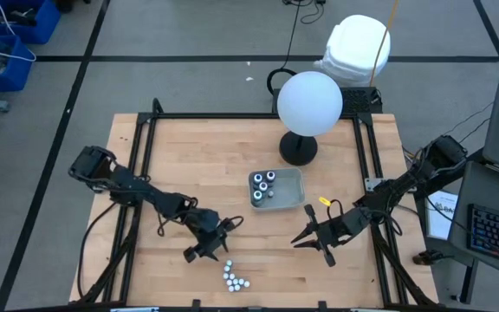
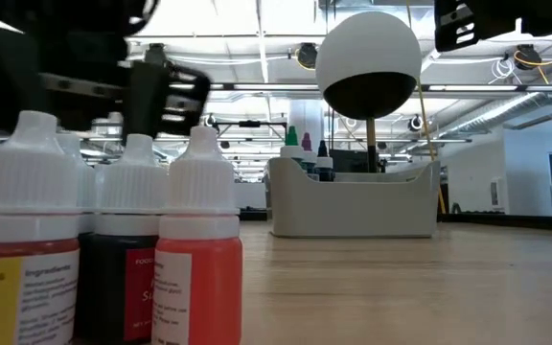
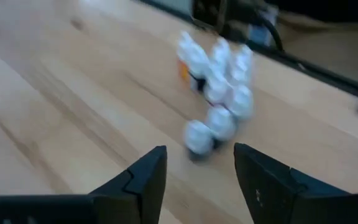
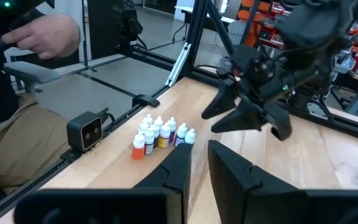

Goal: Pick & Place food coloring
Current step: Put the blue food coloring bottle into the gray bin

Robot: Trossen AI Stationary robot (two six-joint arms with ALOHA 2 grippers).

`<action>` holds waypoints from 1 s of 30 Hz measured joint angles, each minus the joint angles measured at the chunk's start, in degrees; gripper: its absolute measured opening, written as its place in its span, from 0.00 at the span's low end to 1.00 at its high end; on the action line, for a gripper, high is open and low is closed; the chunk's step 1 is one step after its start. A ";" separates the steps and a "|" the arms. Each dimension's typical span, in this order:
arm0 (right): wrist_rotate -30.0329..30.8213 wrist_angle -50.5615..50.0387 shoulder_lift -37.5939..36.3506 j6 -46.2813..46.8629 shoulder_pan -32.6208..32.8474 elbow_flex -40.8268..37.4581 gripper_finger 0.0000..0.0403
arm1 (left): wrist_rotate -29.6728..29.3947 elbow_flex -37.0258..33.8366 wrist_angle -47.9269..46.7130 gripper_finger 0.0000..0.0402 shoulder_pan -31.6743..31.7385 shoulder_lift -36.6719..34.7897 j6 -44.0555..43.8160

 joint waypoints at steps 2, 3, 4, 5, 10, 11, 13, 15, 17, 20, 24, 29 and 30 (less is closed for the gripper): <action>0.02 0.00 0.02 0.19 -0.01 0.00 0.12 | 0.96 0.07 2.65 0.46 1.07 1.50 1.02; 0.02 -0.02 0.02 0.31 -0.01 0.00 0.12 | 1.87 0.04 3.34 0.45 1.56 2.14 1.38; 0.00 -0.02 0.02 0.50 -0.01 0.00 0.12 | 2.77 0.04 4.37 0.45 2.04 2.72 1.73; 0.02 -0.02 0.02 0.72 -0.01 0.00 0.12 | 3.80 0.04 5.06 0.45 2.48 3.13 2.21; 0.00 -0.61 0.02 1.04 -0.01 0.02 0.12 | 6.79 0.04 7.59 0.45 3.23 5.20 3.36; 0.02 -0.59 0.02 1.04 -0.01 0.00 0.12 | 6.98 0.04 8.22 0.45 3.22 5.72 3.74; 0.01 -0.55 0.02 1.04 -0.01 0.01 0.12 | 7.10 0.04 10.24 0.45 3.17 6.96 4.38; 0.01 -0.55 0.02 1.04 -0.01 0.02 0.12 | 7.24 0.04 11.77 0.45 3.17 8.10 4.42; 0.01 -0.56 0.02 1.04 -0.01 0.02 0.12 | 7.18 0.04 12.99 0.45 3.19 9.06 4.40; 0.00 -0.81 0.02 1.06 -0.01 0.01 0.12 | 7.56 0.04 13.86 0.45 3.06 9.84 4.41; 0.00 -0.85 0.02 1.08 -0.01 0.02 0.12 | 7.62 0.04 14.23 0.45 2.44 10.26 3.48; 0.00 -0.87 0.02 1.08 -0.01 0.02 0.12 | 7.63 0.04 14.75 0.45 0.98 10.22 3.31; 0.00 -0.87 0.02 1.09 -0.01 0.02 0.12 | 7.55 0.04 15.21 0.45 0.66 10.22 3.31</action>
